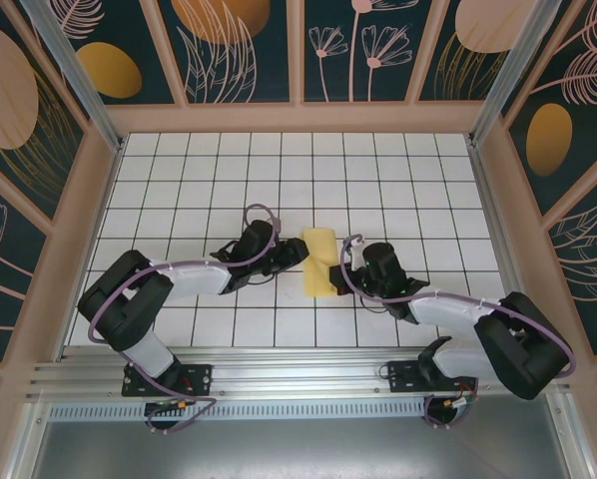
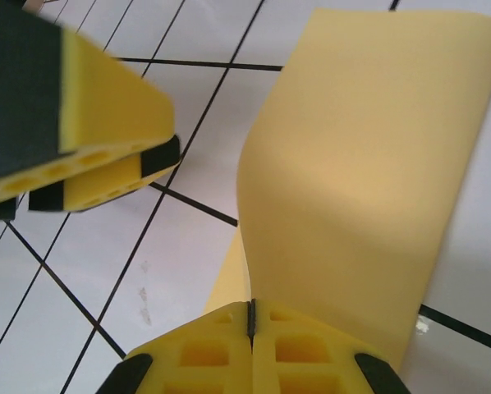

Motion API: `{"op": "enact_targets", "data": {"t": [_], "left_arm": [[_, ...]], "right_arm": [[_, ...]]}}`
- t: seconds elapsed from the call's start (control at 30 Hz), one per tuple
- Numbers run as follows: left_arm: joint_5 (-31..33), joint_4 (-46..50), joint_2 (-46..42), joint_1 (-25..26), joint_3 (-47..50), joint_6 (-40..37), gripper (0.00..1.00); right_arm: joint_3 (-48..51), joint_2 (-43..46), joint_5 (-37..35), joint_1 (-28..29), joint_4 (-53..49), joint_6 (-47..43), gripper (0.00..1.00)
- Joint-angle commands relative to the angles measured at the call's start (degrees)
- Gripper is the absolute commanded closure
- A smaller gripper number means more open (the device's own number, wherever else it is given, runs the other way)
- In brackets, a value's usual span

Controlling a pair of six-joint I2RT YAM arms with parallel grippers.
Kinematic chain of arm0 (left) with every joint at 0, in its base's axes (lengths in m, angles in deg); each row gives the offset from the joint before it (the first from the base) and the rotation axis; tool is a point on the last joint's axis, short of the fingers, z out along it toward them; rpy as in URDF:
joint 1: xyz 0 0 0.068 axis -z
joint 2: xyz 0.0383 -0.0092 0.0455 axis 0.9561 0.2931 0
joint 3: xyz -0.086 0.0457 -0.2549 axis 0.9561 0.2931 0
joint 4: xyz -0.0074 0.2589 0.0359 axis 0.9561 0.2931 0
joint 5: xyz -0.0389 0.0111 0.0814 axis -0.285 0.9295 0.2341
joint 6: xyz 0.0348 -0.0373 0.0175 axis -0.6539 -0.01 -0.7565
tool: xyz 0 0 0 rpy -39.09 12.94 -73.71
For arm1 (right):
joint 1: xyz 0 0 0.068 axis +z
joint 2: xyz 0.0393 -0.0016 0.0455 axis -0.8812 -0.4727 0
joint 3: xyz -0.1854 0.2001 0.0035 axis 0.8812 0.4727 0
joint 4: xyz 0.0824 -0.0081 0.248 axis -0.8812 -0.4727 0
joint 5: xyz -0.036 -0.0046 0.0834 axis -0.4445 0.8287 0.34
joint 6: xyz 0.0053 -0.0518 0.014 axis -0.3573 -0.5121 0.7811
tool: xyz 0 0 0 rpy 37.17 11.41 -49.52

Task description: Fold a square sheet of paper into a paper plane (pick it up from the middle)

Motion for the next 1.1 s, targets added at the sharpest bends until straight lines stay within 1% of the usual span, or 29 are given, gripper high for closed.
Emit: {"op": "enact_targets", "data": {"t": [0.0,0.17,0.23,0.37,0.57,0.67,0.73,0.83,0.93,1.07], "left_arm": [[-2.49,-3.77,-0.94,0.07,1.68,-1.11,0.48],[-3.63,-4.05,-0.96,0.14,2.85,-1.2,0.52],[-3.21,-3.93,-1.46,0.11,3.28,-1.19,0.52],[-1.45,-2.45,-2.66,0.14,3.71,-1.2,0.52],[2.35,-0.28,-6.08,0.14,5.19,-0.92,0.52],[5.67,3.18,-7.99,0.11,5.3,-0.52,0.55],[7.59,4.19,-9.48,0.14,6.19,0.2,0.56],[8.82,4.05,-11.33,0.14,7.37,0.9,0.56],[8.96,4.43,-12.13,0.1,7.51,0.82,0.56],[8.44,4.78,-12.53,0.07,7.66,0.83,0.56]], "right_arm": [[-0.23,-3.66,9.79,-3.83,2.63,4.83,1.0],[-0.71,-8.67,13.72,-8.24,5.31,9.04,1.0],[-0.18,-9.44,15.65,-8.41,8.49,11.5,1.0],[0.93,-8.47,16.58,-8.01,13.37,18.14,1.0],[0.47,-4.04,10.83,-5.68,12.06,23.08,1.0],[-0.29,-3.91,5.95,-2.58,9.69,27.07,1.0],[-0.7,-4.17,1.38,-0.55,7.15,31.69,1.0],[0.5,-4.37,0.04,2.26,12.38,37.06,1.0],[-1.34,-3.56,-4.2,4.78,9.79,37.97,1.0],[-3.53,-0.38,-6.12,5.21,6.13,37.0,1.0]]}}
